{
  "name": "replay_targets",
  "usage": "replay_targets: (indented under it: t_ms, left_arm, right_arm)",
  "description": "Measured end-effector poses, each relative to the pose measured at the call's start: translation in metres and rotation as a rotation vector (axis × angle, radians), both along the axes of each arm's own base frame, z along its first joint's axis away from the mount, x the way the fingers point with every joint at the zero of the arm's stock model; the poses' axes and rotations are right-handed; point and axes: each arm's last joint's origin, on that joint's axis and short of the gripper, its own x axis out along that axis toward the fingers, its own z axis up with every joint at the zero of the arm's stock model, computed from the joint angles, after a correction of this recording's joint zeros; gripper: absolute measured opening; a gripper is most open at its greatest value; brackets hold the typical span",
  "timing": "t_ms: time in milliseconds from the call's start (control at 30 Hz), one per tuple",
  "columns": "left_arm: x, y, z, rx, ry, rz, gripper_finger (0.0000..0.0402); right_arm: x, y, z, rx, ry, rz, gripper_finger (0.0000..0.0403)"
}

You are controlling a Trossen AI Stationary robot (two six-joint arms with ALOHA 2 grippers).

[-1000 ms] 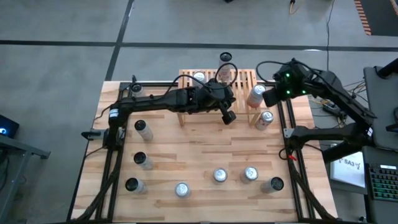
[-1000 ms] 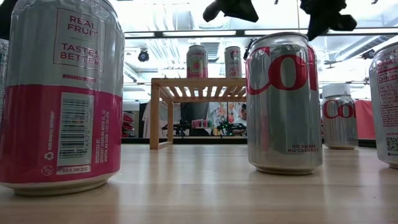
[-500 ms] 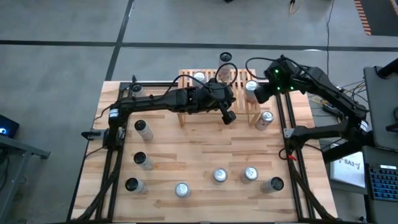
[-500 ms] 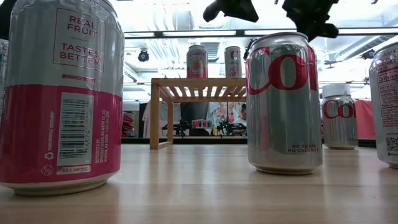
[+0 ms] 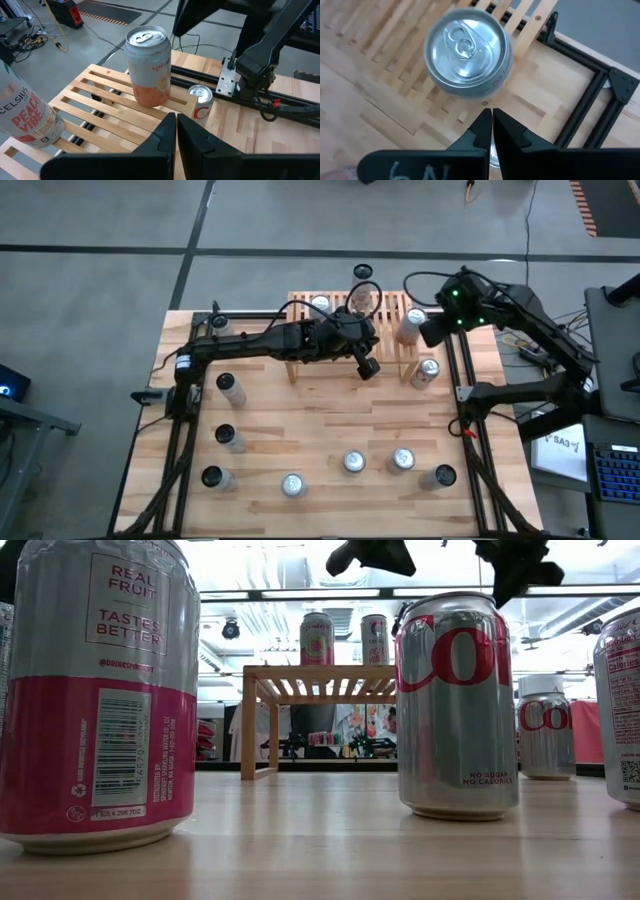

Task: Place canned beverage on shelf
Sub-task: Put the orange and white soda can on the shelf

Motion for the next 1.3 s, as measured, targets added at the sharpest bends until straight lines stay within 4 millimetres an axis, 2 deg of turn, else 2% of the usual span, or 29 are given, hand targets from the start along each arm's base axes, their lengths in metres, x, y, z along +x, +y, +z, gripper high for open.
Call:
replay_targets:
  t_ms: [233,400,700,1100,1300]
  left_arm:
    - [0.000,0.000,0.000,0.000,0.000,0.000,0.0000]
    - [0.001,0.000,0.001,0.001,-0.015,0.000,0.0000]
    - [0.002,0.000,0.005,0.004,-0.053,-0.001,0.0000]
    - [0.003,-0.012,0.004,0.003,-0.050,-0.027,0.0000]
    - [0.003,-0.016,0.004,0.003,-0.051,-0.036,0.0000]
  right_arm:
    - [-0.011,0.009,0.033,-0.072,-0.097,0.001,0.0009]
    - [-0.006,0.004,0.049,-0.187,-0.210,0.032,0.0009]
    - [0.021,-0.017,0.031,-0.270,-0.183,0.073,0.0009]
    - [0.023,-0.020,0.022,-0.284,-0.136,0.038,0.0009]
    - [0.023,-0.021,0.008,-0.245,-0.114,0.034,0.0009]
